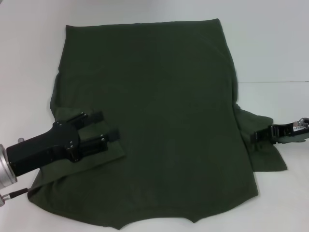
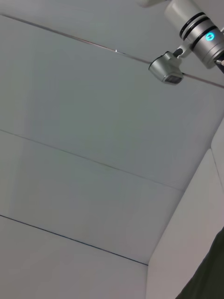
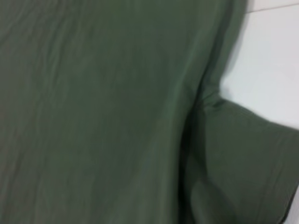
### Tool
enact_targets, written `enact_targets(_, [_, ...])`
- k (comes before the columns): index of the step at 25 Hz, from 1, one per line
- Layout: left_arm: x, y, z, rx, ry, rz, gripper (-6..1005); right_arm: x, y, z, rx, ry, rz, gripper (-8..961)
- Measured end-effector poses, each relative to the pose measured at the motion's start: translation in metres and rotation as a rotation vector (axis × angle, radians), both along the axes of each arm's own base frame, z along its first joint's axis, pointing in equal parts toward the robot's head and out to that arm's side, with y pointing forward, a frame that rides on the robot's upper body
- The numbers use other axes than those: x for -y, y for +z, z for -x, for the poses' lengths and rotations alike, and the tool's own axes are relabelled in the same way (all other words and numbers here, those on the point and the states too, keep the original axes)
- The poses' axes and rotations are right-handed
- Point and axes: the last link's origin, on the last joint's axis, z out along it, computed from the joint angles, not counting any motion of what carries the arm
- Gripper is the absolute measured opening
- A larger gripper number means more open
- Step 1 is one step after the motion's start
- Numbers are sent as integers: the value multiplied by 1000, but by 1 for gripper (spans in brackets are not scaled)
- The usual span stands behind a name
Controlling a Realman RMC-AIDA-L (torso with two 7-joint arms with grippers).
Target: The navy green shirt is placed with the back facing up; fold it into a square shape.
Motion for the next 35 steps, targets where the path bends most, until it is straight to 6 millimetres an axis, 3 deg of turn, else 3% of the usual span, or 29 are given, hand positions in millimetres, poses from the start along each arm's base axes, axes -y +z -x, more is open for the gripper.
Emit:
enact_targets(7, [-2, -1, -1, -5, 0, -2, 873, -2, 0, 0, 5, 1, -9, 588])
enact_targets(12, [-3, -1, -1, -6, -1, -2, 873, -2, -1, 0, 8, 6, -7, 355])
enact_targets(18, [-3, -1, -2, -6, 0, -2, 873, -1, 0, -2, 10, 3, -14, 152])
enact_targets(20, [-3, -1, -1, -6, 0, -2, 873, -1, 0, -3, 10, 4, -16, 10])
enact_targets(26, [-2, -2, -1, -4, 2, 0, 873, -1, 12, -9, 19, 13, -37, 11])
enact_targets(35, [-2, -2, -1, 1, 6, 2, 873, -1, 58, -14, 13, 66, -107, 10])
